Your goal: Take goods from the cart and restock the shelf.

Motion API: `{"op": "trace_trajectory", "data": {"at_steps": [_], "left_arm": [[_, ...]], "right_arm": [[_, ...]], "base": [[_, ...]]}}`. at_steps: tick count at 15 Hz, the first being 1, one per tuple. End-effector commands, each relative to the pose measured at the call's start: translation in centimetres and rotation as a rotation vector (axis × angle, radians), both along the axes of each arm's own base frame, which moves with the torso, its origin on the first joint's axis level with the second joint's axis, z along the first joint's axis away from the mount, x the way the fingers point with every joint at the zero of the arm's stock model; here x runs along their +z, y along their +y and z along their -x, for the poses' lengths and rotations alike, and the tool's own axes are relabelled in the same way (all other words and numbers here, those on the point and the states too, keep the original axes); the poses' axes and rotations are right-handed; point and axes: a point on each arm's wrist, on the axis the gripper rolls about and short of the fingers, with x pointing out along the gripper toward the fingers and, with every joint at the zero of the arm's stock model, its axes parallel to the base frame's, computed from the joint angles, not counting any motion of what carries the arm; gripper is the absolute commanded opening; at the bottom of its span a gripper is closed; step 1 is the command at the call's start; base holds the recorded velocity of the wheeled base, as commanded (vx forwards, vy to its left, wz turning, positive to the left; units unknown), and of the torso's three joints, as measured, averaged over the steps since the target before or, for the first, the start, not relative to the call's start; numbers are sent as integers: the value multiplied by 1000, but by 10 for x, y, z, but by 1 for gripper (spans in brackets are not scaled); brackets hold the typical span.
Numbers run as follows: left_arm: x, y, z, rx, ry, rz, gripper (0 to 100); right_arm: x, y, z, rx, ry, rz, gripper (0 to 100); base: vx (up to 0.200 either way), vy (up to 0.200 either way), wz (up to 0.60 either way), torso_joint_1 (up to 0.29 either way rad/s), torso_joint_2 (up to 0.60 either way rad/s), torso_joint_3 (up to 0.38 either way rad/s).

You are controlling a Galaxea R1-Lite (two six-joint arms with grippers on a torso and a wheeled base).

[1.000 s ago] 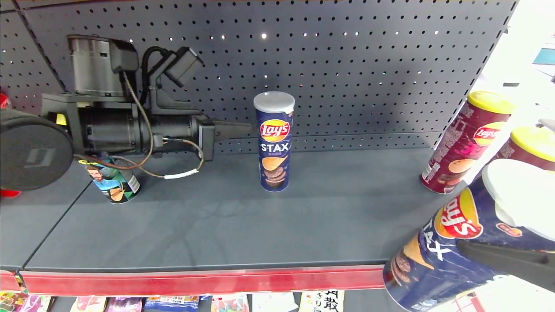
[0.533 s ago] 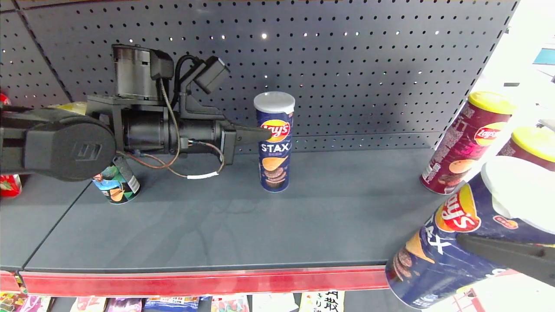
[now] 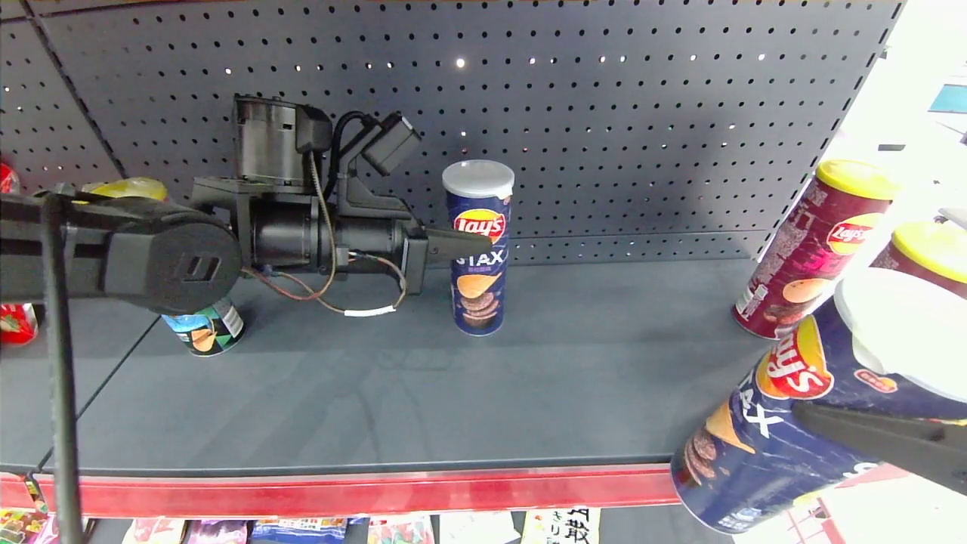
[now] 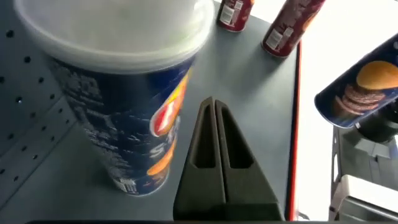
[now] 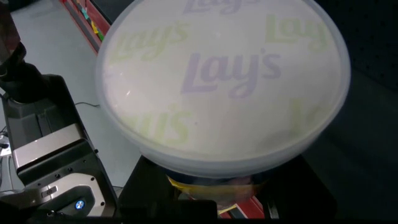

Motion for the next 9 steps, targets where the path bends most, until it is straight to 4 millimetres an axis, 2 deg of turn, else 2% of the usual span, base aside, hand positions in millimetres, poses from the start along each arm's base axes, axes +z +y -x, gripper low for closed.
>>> {"op": "trace_trajectory", "data": {"at_steps": [1,9], "left_arm": [[-5,-7,-15,-13,-5,7,0],[-11,-34,-34,-76,-16,26,0]], "right_arm": [[0,0,-1,-1,3,2,0],[0,0,-1,-10,0,2,0]], "base": [[0,0,0,0,0,0],[0,0,0,0,0,0]]}}
